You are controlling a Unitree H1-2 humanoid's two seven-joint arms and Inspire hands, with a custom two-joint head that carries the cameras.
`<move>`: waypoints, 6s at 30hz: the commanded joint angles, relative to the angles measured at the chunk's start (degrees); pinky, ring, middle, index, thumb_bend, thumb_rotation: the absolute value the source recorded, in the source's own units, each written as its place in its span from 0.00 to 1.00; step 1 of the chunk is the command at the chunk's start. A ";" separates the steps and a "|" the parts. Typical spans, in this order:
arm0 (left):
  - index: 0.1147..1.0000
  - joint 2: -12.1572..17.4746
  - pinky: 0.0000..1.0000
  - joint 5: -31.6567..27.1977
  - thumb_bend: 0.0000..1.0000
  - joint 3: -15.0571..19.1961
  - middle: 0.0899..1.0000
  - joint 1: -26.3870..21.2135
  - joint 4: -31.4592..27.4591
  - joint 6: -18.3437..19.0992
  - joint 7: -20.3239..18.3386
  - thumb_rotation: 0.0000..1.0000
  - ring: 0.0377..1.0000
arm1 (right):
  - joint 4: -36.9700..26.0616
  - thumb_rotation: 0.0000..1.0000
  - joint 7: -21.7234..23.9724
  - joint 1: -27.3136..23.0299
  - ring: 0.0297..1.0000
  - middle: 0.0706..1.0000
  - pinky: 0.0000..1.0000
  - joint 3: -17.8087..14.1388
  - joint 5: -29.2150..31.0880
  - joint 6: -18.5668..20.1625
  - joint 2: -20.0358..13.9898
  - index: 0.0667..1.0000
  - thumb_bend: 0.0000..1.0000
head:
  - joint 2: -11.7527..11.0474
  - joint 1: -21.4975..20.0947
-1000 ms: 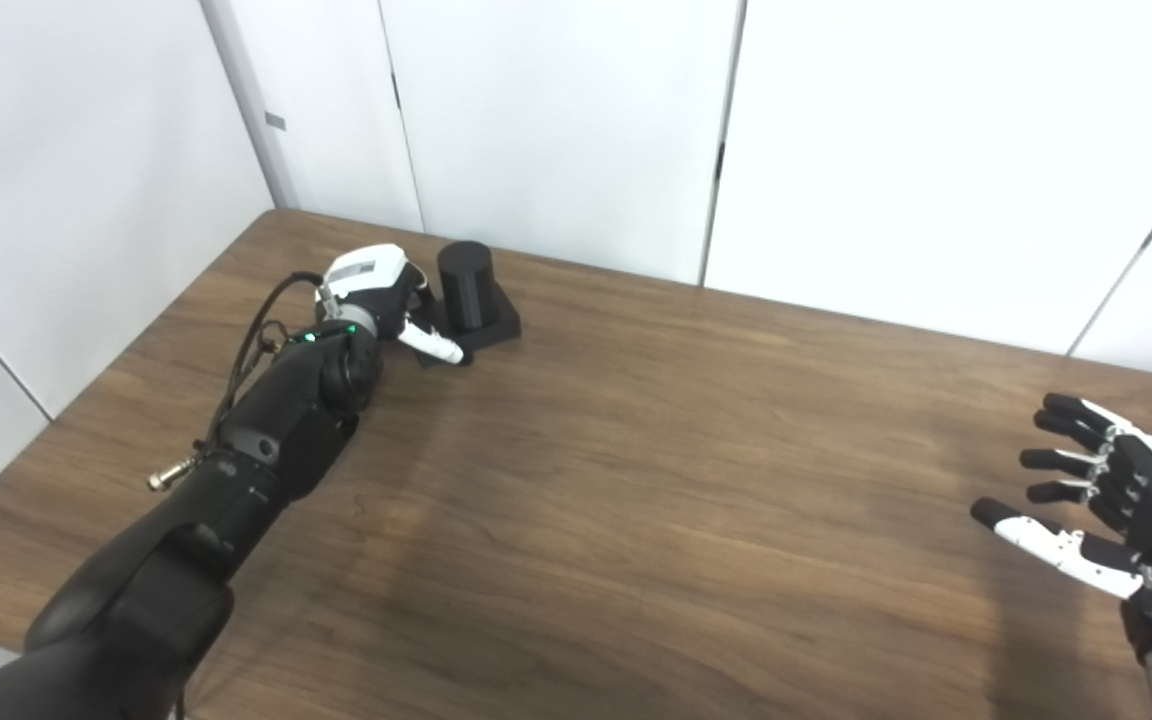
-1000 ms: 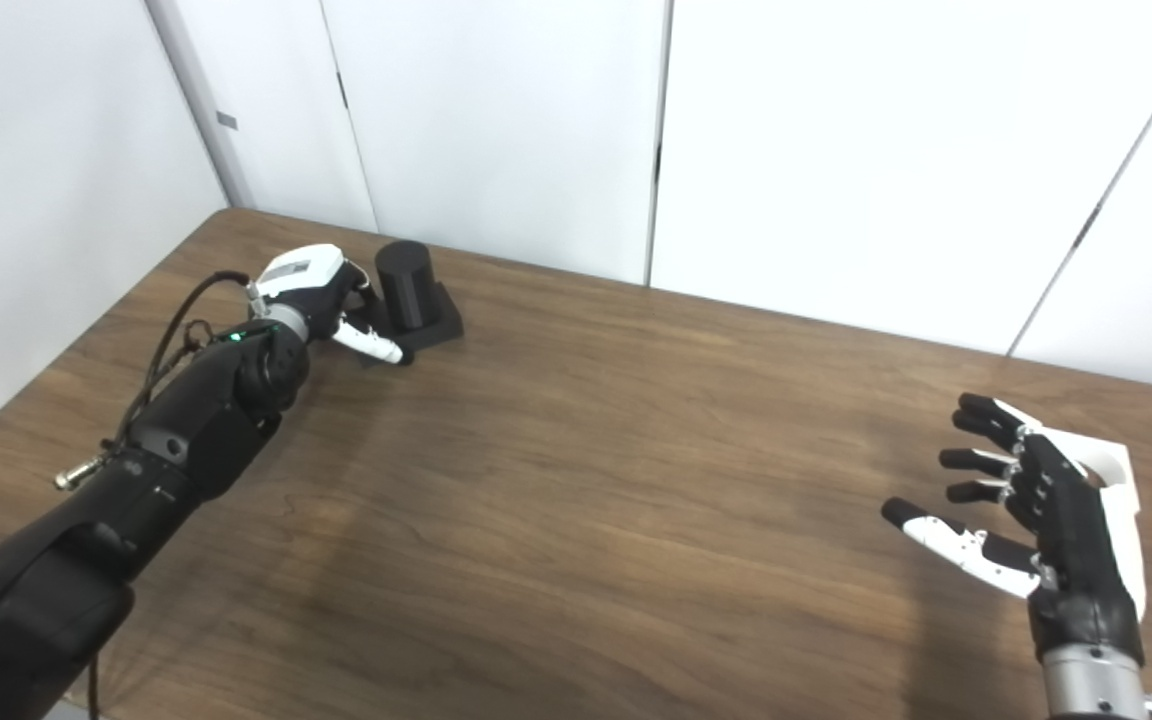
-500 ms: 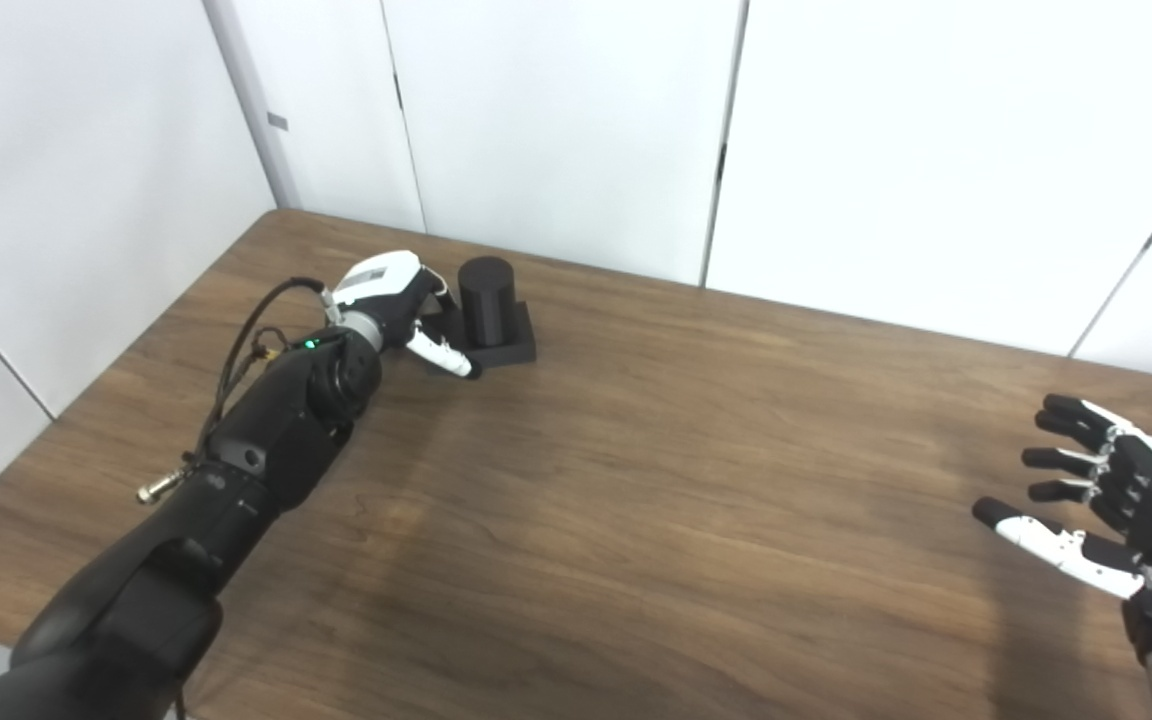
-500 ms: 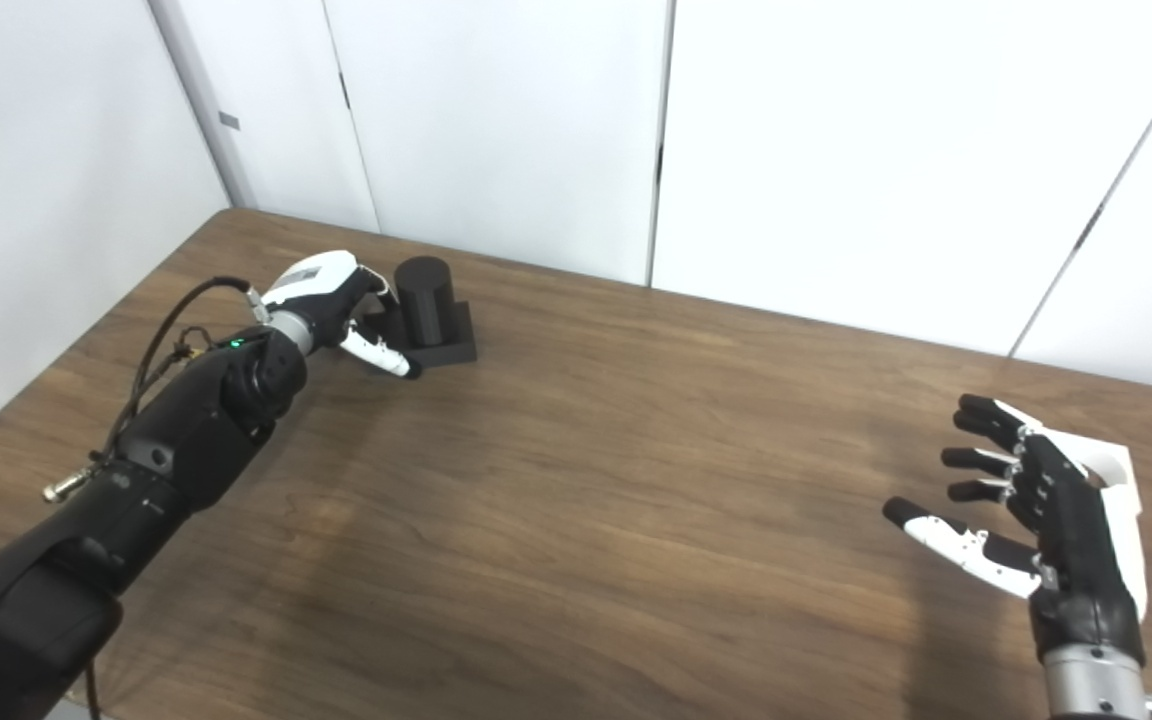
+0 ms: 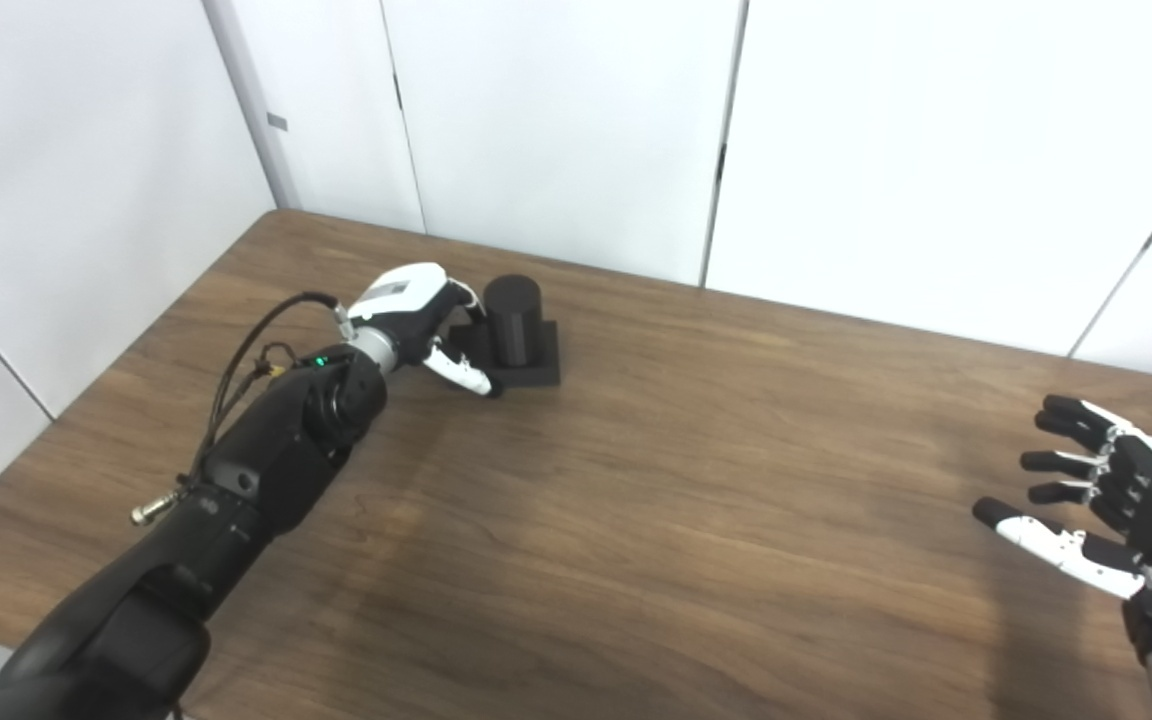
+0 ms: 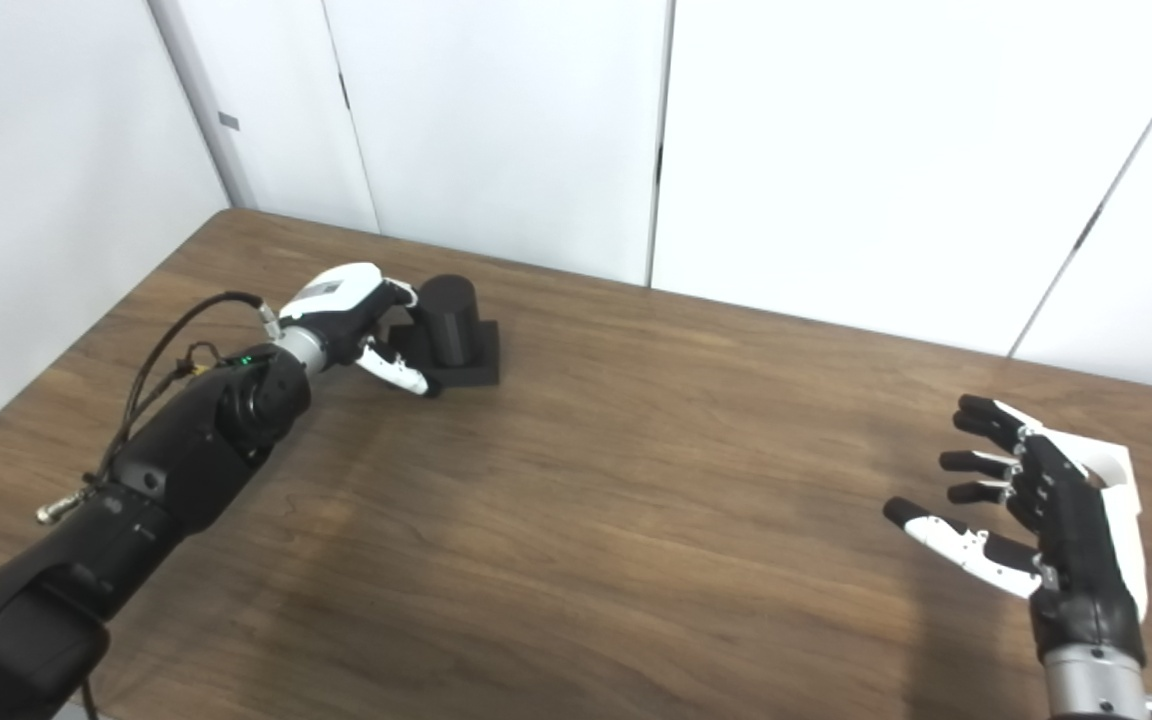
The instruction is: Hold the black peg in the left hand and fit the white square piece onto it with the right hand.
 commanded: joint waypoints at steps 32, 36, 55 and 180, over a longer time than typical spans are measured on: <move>0.42 -7.55 0.79 1.92 0.52 -11.30 0.90 5.74 -12.78 -14.43 -6.45 0.06 0.94 | -1.57 0.00 -0.76 -2.01 0.61 0.73 0.49 -0.15 -0.79 -2.84 0.00 0.73 0.62 | 1.01 -2.15; 0.42 -8.69 0.77 2.06 0.52 -12.49 0.89 5.83 -12.87 -15.83 -6.81 0.06 0.94 | -1.32 0.00 -0.79 -1.96 0.61 0.73 0.49 -0.24 -0.75 -3.25 -0.11 0.73 0.62 | 1.09 -2.18; 0.42 -10.39 0.76 4.12 0.52 -18.95 0.91 6.51 -13.28 -16.14 -9.74 0.06 0.94 | -1.82 0.00 -0.39 -1.62 0.62 0.73 0.49 0.00 -0.73 -3.82 -0.45 0.73 0.60 | 2.70 -6.95; 0.42 -2.47 0.79 6.04 0.52 -17.49 0.87 8.99 -13.17 -24.47 -8.23 0.06 0.89 | 43.17 0.12 28.72 -39.09 0.90 0.93 0.78 24.88 -32.35 -1.51 -30.23 0.87 0.83 | -2.63 -37.36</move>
